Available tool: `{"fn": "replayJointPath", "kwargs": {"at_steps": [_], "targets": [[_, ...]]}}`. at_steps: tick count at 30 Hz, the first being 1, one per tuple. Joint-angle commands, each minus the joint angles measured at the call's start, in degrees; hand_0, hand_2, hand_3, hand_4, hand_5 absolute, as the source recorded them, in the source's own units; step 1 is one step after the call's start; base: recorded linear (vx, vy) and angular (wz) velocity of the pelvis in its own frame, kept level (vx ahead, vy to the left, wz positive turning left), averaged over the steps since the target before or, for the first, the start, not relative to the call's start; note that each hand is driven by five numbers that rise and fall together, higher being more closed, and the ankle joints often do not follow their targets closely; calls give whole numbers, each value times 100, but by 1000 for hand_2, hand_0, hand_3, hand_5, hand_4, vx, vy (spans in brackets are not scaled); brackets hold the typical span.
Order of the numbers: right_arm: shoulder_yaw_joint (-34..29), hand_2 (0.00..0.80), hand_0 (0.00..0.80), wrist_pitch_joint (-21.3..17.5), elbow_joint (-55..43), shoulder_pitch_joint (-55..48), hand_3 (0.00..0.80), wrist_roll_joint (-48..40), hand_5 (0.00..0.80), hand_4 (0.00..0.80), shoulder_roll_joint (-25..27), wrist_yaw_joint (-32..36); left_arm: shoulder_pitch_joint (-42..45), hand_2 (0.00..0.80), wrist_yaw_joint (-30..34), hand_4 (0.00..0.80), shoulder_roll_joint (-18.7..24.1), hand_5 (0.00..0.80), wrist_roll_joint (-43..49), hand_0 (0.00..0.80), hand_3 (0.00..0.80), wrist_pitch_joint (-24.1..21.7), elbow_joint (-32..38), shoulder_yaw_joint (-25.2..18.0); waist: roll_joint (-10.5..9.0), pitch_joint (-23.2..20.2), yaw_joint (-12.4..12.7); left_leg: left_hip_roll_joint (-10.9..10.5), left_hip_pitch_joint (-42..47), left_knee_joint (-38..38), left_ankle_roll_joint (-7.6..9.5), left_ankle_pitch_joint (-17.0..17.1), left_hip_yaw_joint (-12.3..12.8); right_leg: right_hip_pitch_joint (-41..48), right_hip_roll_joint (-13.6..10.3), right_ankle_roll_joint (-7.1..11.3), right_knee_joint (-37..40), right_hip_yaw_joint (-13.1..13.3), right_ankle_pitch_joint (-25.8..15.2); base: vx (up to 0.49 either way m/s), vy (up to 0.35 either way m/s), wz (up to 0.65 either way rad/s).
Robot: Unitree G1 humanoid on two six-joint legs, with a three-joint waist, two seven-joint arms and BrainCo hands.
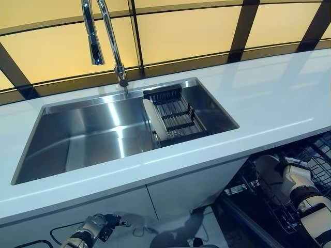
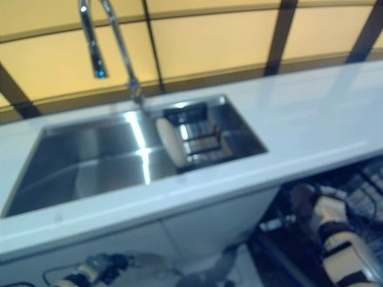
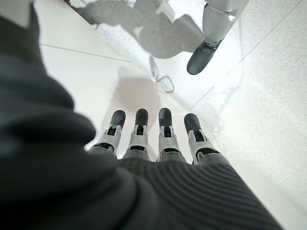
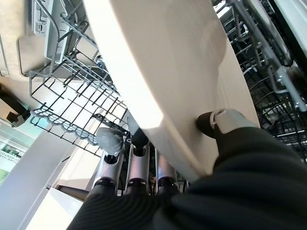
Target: Take plates into dishwasher
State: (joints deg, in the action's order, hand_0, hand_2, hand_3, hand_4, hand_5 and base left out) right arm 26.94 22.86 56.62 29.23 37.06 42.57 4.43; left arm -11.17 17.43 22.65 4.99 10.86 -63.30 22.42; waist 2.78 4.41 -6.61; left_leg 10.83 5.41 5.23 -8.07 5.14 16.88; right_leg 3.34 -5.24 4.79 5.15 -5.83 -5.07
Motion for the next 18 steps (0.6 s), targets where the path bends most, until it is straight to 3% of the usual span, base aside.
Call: {"fn": "replayJointPath", "kwargs": {"at_steps": [1, 2, 3, 4, 5, 18], "targets": [[276, 800, 800, 40, 507, 552, 800, -343, 800, 800, -502, 256, -662, 0, -8, 0, 110, 0, 214, 0, 0, 20, -151, 302, -201, 217, 135, 176, 413, -23, 26, -333, 114, -223, -485, 553, -15, -141, -121, 0, 0, 0], [259, 678, 678, 45, 515, 556, 678, -361, 678, 678, -491, 238, -669, 0, 12, 0, 117, 0, 221, 0, 0, 27, -138, 300, -206, 213, 134, 180, 415, -23, 24, -332, 119, -219, -483, 553, -15, -137, -120, 0, 0, 0], [245, 420, 420, 43, 519, 564, 420, -336, 420, 420, -477, 216, -672, 0, 18, 0, 114, 0, 220, 0, 0, 40, -128, 299, -208, 209, 129, 180, 418, -23, 25, -330, 124, -213, -482, 550, -15, -130, -119, 0, 0, 0], [229, 75, 75, 44, 520, 568, 75, -335, 75, 75, -460, 224, -668, 0, 22, 0, 112, 0, 226, 0, 0, 39, -124, 298, -213, 205, 127, 181, 423, -23, 26, -333, 130, -210, -480, 551, -15, -126, -118, 0, 0, 0], [215, 0, 0, 60, 519, 571, 0, -353, 0, 0, -442, 233, -666, 0, 32, 0, 111, 0, 238, 0, 0, 33, -124, 295, -220, 201, 125, 183, 427, -23, 26, -334, 134, -209, -477, 552, -15, -122, -119, 0, 0, 0], [-75, 0, 0, 134, 382, 372, 0, -509, 0, 0, 46, 231, -578, 0, 50, 0, 96, 0, 353, 0, 0, -32, -135, 185, -418, 70, 17, 182, 516, -23, 49, -381, 228, -183, -407, 546, -15, 40, -116, 1, 6, 0]]}}
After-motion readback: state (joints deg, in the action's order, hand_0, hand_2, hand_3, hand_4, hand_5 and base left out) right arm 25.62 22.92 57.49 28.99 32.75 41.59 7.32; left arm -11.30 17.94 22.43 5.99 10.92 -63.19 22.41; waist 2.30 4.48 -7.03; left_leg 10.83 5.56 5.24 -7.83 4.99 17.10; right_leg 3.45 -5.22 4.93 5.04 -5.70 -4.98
